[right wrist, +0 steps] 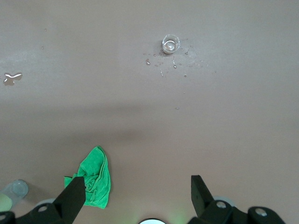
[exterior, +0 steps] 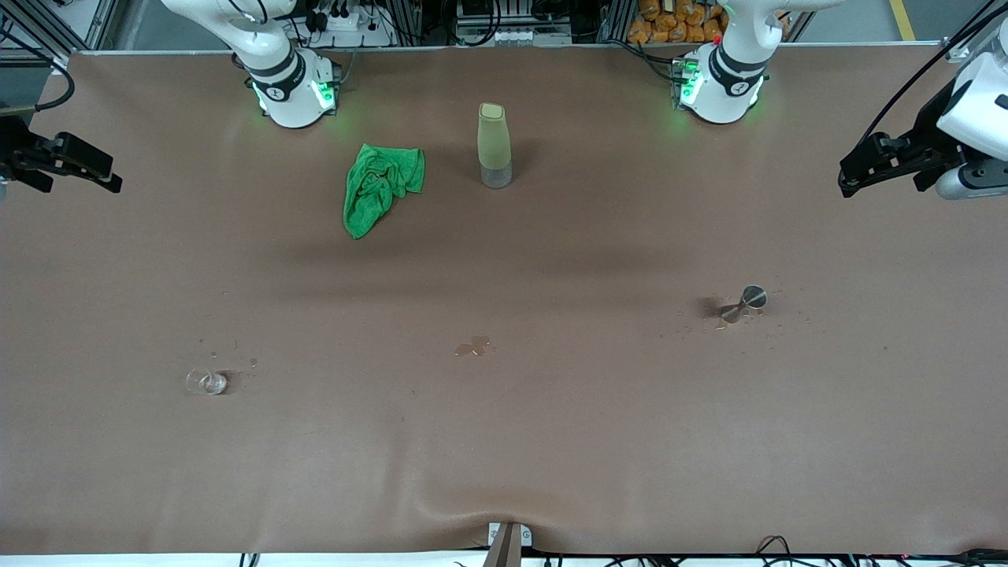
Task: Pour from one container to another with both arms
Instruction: 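Reach the right gripper to the beaker while the left gripper reaches the jigger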
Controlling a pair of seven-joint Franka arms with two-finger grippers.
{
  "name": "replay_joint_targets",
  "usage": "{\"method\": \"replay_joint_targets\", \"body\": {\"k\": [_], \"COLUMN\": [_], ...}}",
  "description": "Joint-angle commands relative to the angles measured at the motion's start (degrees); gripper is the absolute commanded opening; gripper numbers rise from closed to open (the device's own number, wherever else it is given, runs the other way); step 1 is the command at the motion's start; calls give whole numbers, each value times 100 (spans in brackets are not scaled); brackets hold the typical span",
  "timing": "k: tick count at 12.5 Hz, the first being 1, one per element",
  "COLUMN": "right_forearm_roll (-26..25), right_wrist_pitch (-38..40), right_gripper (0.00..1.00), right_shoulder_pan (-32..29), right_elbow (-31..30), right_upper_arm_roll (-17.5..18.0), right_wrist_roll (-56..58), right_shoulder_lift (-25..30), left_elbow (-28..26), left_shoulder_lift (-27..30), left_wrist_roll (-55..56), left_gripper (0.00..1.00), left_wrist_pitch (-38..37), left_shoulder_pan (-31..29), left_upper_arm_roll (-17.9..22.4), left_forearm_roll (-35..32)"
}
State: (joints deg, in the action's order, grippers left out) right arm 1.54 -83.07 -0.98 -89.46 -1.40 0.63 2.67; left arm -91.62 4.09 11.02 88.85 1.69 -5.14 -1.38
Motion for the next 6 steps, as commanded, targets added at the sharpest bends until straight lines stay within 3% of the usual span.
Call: {"method": "replay_joint_targets", "body": {"k": [1,6], "right_forearm_roll": [127,127], "right_wrist_pitch": [63,63], "right_gripper": [100,100], "right_shoulder_pan": [-51,-86], "right_elbow": [34,43], "right_upper_arm_roll": [17,8], "right_wrist_roll": [-37,33], "right_shoulder_lift": [5,-12], "left_elbow": [-5,83], "left_shoulder_lift": [101,-40], "left_wrist_roll": [-152,-143], "left_gripper": [100,100], "left_wrist_pitch": [-87,-78], "left_shoulder_pan": [-90,-81], "left_upper_arm_roll": [-66,-13], "left_forearm_roll": [173,305]}}
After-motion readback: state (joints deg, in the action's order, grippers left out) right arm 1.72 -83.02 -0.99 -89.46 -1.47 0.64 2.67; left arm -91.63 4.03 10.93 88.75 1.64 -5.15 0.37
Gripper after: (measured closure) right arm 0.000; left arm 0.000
